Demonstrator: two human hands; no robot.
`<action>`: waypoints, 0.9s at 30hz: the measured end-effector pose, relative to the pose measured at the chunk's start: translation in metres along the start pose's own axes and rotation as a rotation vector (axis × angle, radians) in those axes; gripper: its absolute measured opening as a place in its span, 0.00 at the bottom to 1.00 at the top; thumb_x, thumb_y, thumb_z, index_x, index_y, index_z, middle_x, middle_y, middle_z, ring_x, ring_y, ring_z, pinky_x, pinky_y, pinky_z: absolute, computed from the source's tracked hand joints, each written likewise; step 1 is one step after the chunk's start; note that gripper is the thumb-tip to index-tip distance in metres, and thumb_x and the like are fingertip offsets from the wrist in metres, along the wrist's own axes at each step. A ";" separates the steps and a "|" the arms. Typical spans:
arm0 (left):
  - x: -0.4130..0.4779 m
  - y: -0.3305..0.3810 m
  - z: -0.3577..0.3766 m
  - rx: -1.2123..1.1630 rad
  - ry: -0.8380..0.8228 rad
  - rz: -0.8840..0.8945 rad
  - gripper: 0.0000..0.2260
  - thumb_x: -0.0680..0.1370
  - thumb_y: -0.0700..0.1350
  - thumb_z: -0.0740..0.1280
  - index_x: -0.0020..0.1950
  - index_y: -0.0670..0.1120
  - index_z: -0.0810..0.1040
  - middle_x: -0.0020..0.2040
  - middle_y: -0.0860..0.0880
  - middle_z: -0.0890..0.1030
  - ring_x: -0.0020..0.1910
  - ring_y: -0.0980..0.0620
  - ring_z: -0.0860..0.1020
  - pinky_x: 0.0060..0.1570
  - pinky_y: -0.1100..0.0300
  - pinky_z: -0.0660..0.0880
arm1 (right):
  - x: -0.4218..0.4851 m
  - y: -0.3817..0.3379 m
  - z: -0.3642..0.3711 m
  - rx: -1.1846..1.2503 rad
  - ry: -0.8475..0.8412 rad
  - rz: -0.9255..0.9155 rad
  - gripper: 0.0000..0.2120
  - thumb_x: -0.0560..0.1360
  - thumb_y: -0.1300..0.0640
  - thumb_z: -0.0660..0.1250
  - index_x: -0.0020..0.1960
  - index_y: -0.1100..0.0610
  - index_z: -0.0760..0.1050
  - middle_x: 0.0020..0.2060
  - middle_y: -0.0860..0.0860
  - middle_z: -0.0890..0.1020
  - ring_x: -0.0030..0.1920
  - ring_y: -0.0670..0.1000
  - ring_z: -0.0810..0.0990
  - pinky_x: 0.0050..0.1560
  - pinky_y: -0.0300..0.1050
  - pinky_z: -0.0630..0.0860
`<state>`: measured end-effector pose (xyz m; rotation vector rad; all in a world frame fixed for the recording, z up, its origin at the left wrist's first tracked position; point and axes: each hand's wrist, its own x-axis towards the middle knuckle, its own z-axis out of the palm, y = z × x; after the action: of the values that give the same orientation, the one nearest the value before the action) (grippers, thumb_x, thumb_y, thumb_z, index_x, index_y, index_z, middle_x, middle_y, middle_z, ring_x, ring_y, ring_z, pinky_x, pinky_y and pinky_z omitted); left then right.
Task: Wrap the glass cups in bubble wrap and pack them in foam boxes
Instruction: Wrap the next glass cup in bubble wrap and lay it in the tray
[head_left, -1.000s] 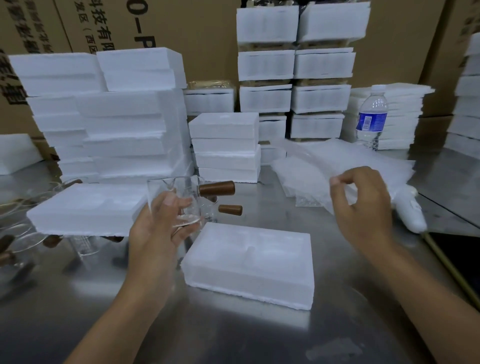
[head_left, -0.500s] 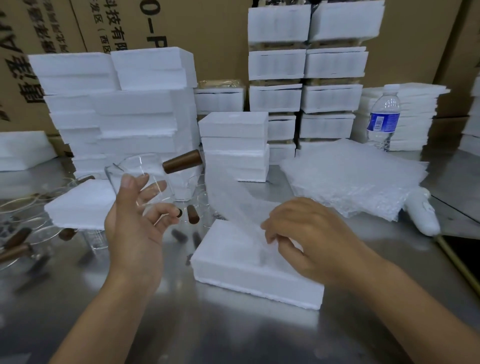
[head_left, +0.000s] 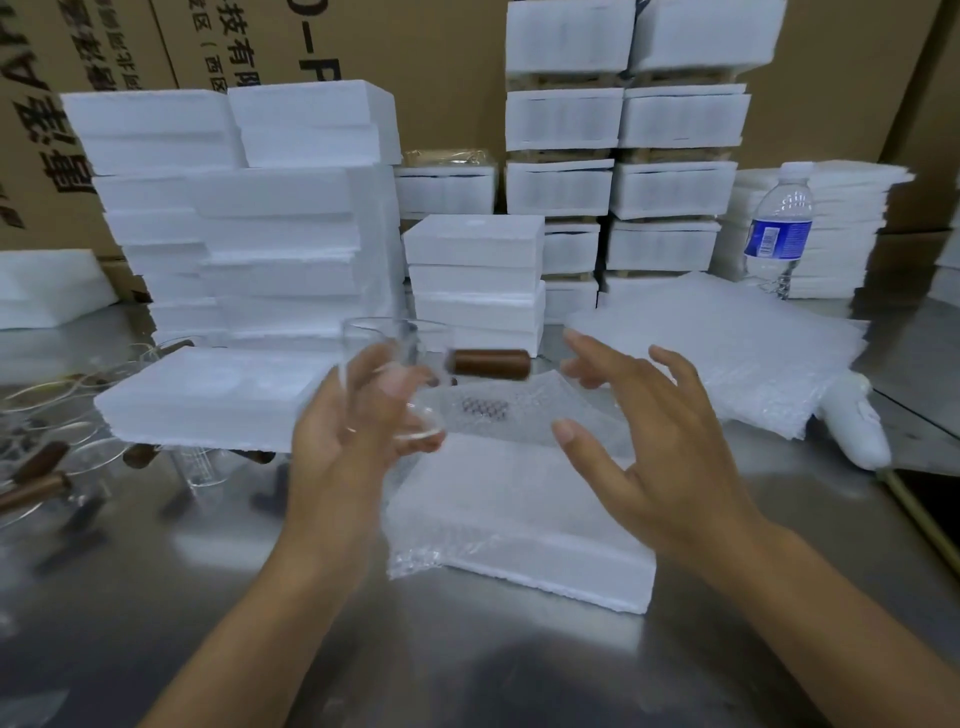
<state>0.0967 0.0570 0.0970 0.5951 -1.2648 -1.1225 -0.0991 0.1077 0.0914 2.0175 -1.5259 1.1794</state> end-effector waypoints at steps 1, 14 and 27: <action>-0.004 -0.002 0.003 0.061 -0.037 0.026 0.26 0.61 0.62 0.74 0.55 0.53 0.76 0.46 0.54 0.84 0.39 0.57 0.81 0.39 0.65 0.77 | 0.000 0.000 0.001 -0.006 -0.004 -0.003 0.23 0.77 0.45 0.56 0.69 0.53 0.67 0.54 0.47 0.80 0.56 0.43 0.73 0.69 0.51 0.58; -0.008 -0.021 -0.002 0.770 -0.314 0.058 0.34 0.60 0.69 0.68 0.63 0.71 0.59 0.55 0.71 0.72 0.47 0.65 0.75 0.46 0.72 0.72 | 0.003 0.021 -0.002 -0.279 0.089 0.027 0.12 0.76 0.54 0.63 0.51 0.61 0.80 0.39 0.53 0.83 0.41 0.56 0.81 0.56 0.54 0.69; -0.001 -0.020 -0.014 1.363 -0.181 0.062 0.25 0.66 0.71 0.56 0.54 0.61 0.78 0.26 0.57 0.66 0.31 0.59 0.70 0.31 0.61 0.64 | 0.001 0.041 0.000 -0.067 0.183 0.317 0.09 0.78 0.57 0.63 0.52 0.59 0.79 0.36 0.50 0.77 0.36 0.51 0.69 0.47 0.46 0.62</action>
<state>0.1037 0.0475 0.0754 1.4331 -2.1176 -0.0926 -0.1362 0.0920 0.0837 1.6151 -1.8082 1.3667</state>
